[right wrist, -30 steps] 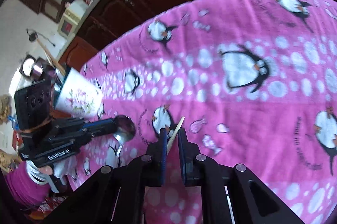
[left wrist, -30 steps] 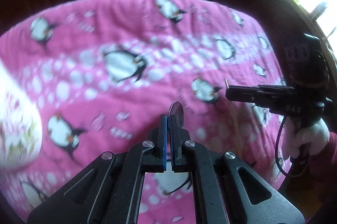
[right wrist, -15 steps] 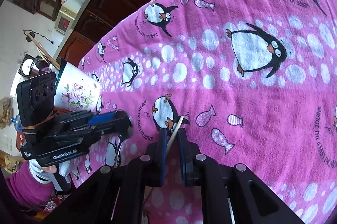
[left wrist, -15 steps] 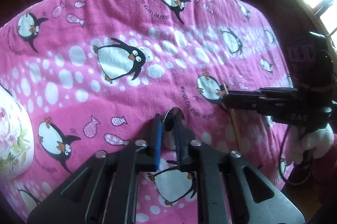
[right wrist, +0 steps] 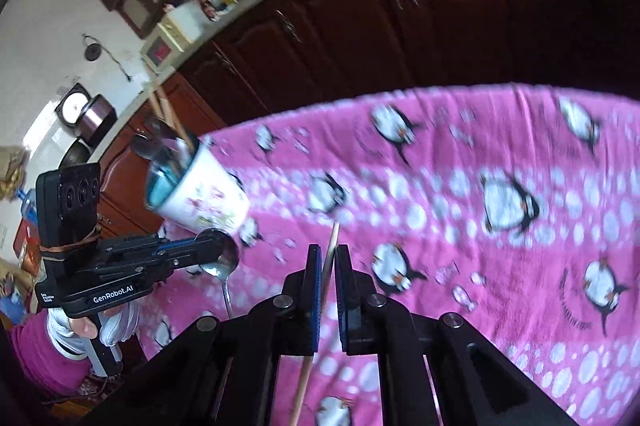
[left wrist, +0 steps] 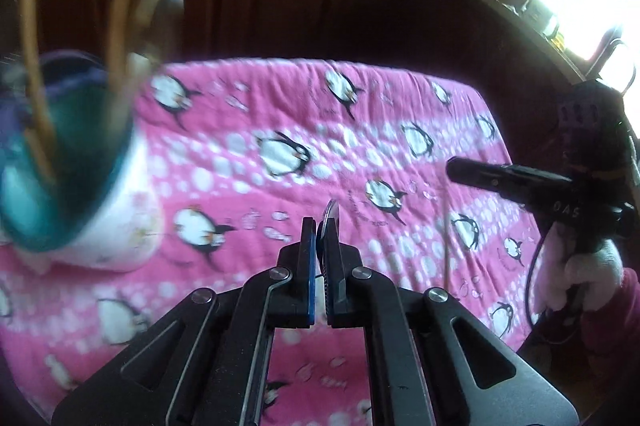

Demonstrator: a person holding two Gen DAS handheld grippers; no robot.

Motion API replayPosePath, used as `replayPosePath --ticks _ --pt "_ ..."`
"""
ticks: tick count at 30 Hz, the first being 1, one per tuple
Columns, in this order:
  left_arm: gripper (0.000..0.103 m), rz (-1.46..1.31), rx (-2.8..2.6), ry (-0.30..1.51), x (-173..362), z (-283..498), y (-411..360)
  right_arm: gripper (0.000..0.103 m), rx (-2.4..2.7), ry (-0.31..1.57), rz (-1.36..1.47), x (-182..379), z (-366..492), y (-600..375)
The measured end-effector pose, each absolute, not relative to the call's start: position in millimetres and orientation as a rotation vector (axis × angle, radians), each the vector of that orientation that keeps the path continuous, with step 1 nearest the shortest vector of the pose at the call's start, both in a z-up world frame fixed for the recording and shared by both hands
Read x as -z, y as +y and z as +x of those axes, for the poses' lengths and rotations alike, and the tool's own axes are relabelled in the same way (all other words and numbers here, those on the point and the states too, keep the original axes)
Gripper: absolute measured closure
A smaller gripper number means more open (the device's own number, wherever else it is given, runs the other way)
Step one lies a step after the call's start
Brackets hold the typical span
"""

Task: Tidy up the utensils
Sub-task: 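Carry the spoon and chopstick in both tools over the floral cup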

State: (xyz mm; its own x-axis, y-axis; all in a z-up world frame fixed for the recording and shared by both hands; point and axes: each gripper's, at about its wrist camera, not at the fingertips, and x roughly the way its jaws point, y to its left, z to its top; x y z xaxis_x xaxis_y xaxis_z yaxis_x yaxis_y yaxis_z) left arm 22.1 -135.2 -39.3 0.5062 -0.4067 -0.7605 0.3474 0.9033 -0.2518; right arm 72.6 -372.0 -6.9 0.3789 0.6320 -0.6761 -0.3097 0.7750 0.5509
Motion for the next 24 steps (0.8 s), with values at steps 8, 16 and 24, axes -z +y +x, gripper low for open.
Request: replayPosePath --ticks 8,16,24 --pt "0.101 -0.073 0.372 0.865 10 -1 -99 0.099 -0.644 0.968 0.313 -18 72 -342" --pt "0.101 -0.115 0.349 0.832 -2 -20 -72 0.062 -0.521 1.234 0.213 50 86 -331" --pt "0.101 -0.122 0.296 0.817 -13 -30 -46 0.094 -0.453 1.304 0.093 101 107 -299"
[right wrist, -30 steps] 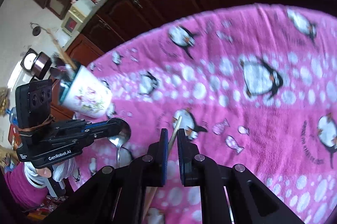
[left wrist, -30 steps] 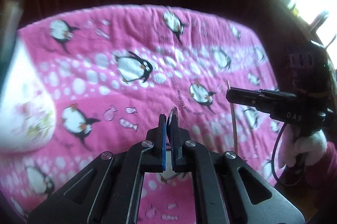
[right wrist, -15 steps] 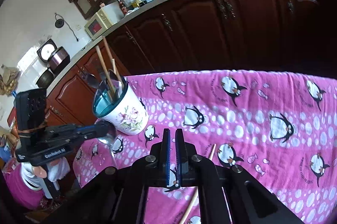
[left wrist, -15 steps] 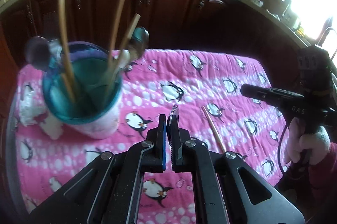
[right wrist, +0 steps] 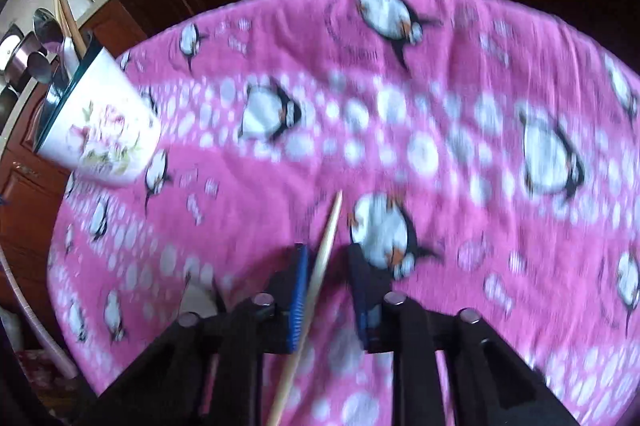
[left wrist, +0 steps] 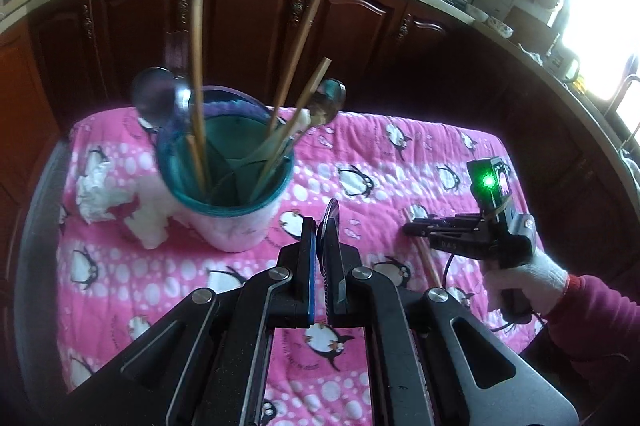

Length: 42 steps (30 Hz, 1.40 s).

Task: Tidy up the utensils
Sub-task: 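Carry the spoon and chopstick in both tools over the floral cup, then open the right tool into the cup while the left tool releases the spoon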

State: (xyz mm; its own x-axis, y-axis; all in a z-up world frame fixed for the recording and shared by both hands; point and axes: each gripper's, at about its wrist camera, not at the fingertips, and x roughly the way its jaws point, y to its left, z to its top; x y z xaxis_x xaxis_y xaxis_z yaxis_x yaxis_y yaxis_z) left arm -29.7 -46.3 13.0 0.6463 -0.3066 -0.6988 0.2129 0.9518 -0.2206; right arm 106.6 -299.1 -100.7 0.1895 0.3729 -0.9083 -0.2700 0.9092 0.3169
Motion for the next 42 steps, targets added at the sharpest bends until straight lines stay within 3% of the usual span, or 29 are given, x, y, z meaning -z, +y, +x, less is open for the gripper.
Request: replayPosePath --ticks 23,31,42 --pt "0.101 -0.092 0.013 0.604 -99 5 47 0.098 -0.83 0.792 0.244 -155 122 -233" --pt "0.101 -0.079 -0.066 0.591 -85 33 54 0.098 -0.837 0.744 0.168 -174 137 -179" --pt "0.101 0.001 -0.125 0.563 -58 38 35 0.098 -0.827 0.802 0.105 -128 147 -144"
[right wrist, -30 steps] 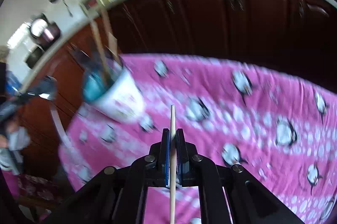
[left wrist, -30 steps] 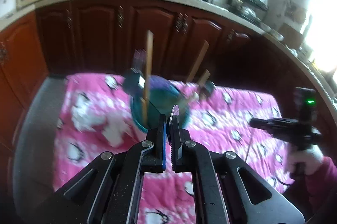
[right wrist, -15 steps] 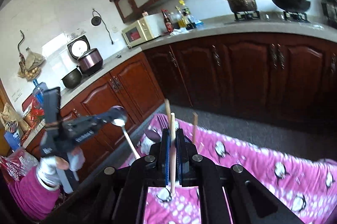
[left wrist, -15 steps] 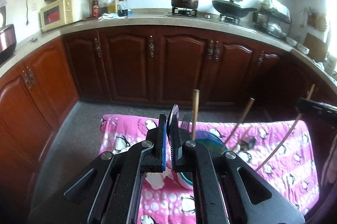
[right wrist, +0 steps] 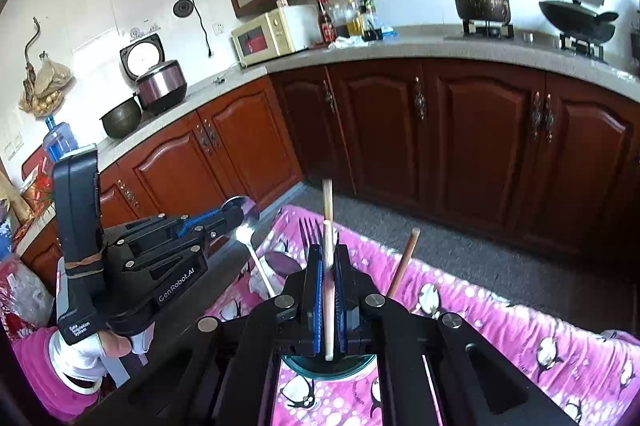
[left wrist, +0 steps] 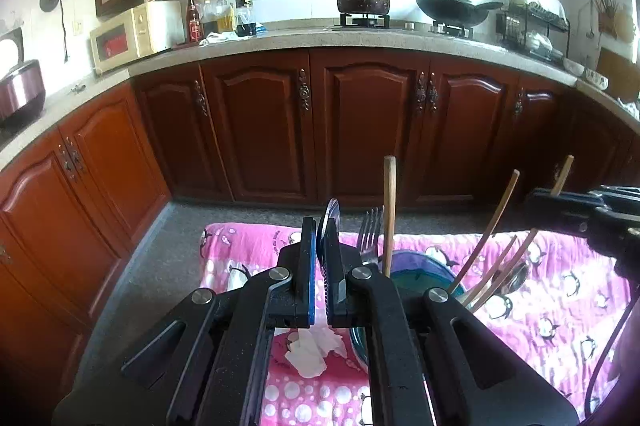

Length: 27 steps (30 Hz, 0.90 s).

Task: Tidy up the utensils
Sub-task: 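Open the right tool into the cup while the left tool releases the spoon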

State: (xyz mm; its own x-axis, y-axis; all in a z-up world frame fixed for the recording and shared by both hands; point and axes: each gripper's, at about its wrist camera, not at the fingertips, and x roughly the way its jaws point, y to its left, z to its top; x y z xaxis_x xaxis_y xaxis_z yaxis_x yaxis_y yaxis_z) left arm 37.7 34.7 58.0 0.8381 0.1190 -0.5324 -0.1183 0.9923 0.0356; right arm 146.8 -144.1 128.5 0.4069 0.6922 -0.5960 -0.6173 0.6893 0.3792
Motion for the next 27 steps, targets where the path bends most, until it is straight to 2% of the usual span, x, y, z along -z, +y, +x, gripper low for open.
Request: replayPosePath --ticks 15,27 --pt "0.101 0.029 -0.137 0.575 -34 35 16 0.098 -0.818 0.916 0.104 -70 143 -128" --pt "0.101 0.014 -0.122 0.618 -21 42 9 0.097 -0.826 0.929 0.165 -66 149 -132"
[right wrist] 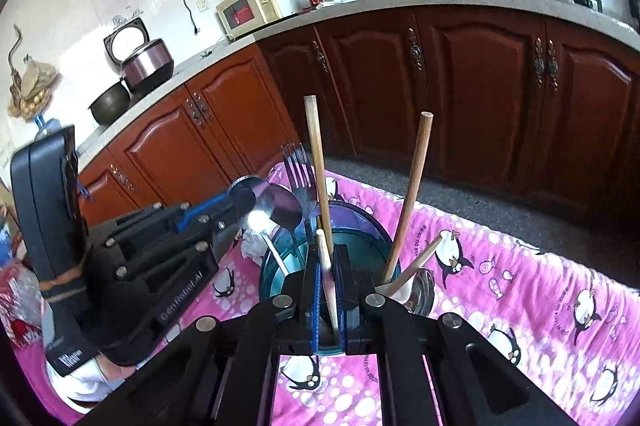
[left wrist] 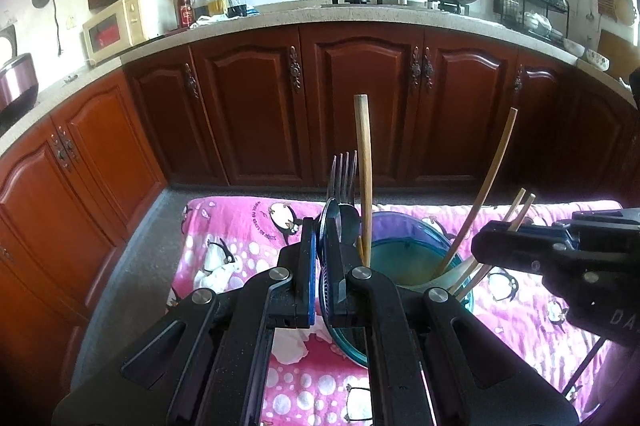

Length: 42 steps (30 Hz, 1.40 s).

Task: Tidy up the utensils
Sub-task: 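Open the right tool into the cup while the left tool releases the spoon, then withdraw both open tools from the cup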

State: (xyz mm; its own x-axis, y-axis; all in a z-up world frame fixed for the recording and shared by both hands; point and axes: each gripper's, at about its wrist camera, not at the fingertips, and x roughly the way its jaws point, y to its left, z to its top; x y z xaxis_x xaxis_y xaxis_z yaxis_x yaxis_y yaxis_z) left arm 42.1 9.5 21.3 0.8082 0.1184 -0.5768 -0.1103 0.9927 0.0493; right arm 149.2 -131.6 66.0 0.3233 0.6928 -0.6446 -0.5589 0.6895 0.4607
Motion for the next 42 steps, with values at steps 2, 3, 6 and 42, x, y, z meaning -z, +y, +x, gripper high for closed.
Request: replayPosePath --ticks 2,3,6,42 --pt "0.101 0.005 -0.115 0.634 -20 44 11 0.091 -0.824 0.924 0.185 -68 150 -135" --pt "0.101 -0.004 -0.114 0.641 -19 45 12 0.088 -0.824 0.919 0.191 -70 151 -137" --pt "0.099 -0.039 -0.114 0.663 -19 46 16 0.077 -0.822 0.894 0.216 -78 148 -142" --pt "0.044 -0.202 -0.15 0.614 -70 -69 31 0.039 -0.587 0.77 0.18 -123 47 -197"
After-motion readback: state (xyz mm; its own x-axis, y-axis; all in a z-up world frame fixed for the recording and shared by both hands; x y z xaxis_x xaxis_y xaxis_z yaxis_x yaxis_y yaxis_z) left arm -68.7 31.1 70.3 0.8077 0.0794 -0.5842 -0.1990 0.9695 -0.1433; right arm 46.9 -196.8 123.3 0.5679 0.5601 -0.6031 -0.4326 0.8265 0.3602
